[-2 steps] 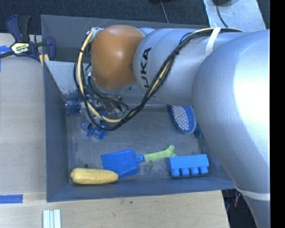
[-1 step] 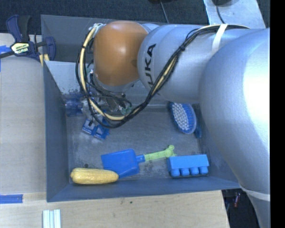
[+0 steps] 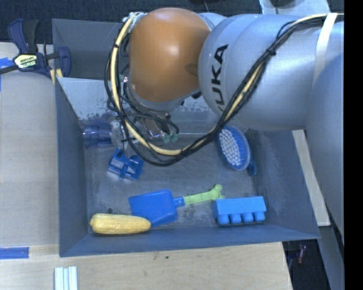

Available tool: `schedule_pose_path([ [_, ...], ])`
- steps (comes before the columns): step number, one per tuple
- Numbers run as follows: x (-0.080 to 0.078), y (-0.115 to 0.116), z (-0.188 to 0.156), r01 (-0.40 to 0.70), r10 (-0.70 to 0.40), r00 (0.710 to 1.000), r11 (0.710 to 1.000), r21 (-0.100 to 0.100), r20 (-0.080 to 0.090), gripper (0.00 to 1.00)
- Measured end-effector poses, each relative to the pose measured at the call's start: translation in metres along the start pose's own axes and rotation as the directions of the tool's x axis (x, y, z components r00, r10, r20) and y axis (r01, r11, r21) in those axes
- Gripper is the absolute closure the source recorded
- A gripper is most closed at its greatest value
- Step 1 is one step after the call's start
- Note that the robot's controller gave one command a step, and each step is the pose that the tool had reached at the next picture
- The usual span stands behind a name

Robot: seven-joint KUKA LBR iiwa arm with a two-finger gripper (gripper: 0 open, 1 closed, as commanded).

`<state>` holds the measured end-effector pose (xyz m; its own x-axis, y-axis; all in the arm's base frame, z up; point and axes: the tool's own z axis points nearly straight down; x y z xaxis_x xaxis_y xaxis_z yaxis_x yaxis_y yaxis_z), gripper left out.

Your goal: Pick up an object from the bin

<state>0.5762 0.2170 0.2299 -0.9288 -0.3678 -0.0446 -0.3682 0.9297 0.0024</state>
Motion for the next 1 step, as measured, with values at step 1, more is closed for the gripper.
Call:
schedule_pose_path([
  [1,-0.0055,-0.0132,0.0796,0.208,-0.208,0.978,0.978,-0.003,-0.013,1.0],
])
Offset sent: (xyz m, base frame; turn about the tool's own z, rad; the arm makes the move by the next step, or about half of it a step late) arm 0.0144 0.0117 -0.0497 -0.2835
